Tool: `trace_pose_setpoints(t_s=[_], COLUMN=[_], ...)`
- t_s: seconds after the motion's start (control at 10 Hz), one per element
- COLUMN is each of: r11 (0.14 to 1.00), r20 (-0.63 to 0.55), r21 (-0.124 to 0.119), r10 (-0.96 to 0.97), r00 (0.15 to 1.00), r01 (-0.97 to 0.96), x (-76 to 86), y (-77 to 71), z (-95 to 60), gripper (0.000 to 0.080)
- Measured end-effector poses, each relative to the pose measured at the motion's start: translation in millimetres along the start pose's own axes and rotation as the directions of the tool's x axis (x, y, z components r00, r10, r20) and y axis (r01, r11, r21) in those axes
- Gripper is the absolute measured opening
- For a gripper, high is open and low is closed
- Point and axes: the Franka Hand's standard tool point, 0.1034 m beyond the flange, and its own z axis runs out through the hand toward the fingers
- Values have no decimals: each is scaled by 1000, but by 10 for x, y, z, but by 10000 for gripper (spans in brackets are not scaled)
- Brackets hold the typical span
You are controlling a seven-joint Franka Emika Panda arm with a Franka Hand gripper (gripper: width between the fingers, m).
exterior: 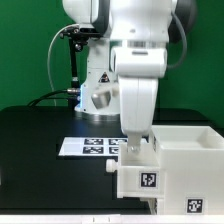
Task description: Assemble drawer
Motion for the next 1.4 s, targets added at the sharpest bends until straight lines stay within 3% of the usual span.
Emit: trace_pose_setpoints(t_s=[0.1,0.2,0.3,0.5,0.7,0.8,1.0,1.2,1.4], r11=[1000,1000,1000,999,999,999,999,999,999], r20=[13,22,24,27,21,18,7,-11,-13], r21=[13,15,9,36,52,47,43,-8,-18], r10=[-6,-11,-9,-9,-6,-8,23,49,51], r00=[1000,1000,1000,1000,1000,1000,1000,999,999], r01=[6,11,8,8,5,7,-23,-49,-52], x=[-118,-241,-365,-623,-586,-518,-323,-252,-261], y=[30,106,148,138,120,141,45,56,57], z=[-72,-163,-181,1,126,112,230,238,245], gripper=[559,633,645,648,649,649,649,649,649])
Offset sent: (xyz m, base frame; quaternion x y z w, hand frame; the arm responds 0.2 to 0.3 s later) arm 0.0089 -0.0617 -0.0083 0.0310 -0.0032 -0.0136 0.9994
